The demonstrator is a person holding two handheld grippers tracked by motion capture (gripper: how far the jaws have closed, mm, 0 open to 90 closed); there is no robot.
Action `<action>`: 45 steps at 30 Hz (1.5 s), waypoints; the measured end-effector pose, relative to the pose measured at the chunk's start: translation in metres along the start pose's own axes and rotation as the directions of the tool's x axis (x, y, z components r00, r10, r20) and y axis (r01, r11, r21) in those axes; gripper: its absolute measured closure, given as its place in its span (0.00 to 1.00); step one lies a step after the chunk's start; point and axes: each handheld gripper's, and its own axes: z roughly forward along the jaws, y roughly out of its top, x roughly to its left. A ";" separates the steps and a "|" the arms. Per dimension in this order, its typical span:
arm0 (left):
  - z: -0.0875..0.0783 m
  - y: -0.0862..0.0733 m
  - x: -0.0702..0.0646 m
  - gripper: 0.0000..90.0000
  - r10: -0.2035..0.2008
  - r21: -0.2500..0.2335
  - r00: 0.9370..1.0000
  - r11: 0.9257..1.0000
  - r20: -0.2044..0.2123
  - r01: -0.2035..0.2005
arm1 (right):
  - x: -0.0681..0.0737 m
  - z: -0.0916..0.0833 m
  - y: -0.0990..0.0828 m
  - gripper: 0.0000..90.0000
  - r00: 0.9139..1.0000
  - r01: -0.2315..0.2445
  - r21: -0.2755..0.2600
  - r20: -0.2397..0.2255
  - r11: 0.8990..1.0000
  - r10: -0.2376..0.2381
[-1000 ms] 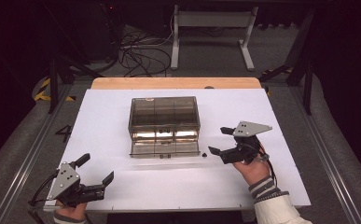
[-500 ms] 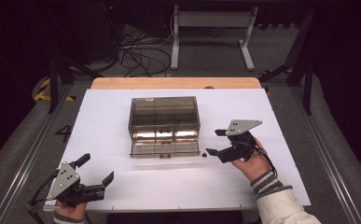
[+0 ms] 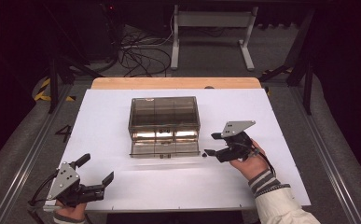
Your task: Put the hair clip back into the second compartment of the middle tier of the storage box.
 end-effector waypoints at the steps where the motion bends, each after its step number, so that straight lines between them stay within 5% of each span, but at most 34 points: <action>1: 0.000 0.000 0.000 0.03 -0.001 0.000 1.000 1.000 0.000 0.001 | -0.001 0.002 -0.001 0.40 1.000 -0.001 0.010 -0.005 1.000 0.001; 22: 0.000 0.000 0.000 0.03 -0.002 0.000 1.000 1.000 0.003 0.002 | -0.010 0.040 -0.009 0.50 0.998 0.014 0.182 -0.056 0.983 -0.003; 45: 0.000 0.000 0.000 0.03 -0.001 0.006 1.000 1.000 0.003 0.001 | -0.007 0.060 -0.012 0.73 0.995 0.068 0.245 -0.093 0.967 -0.046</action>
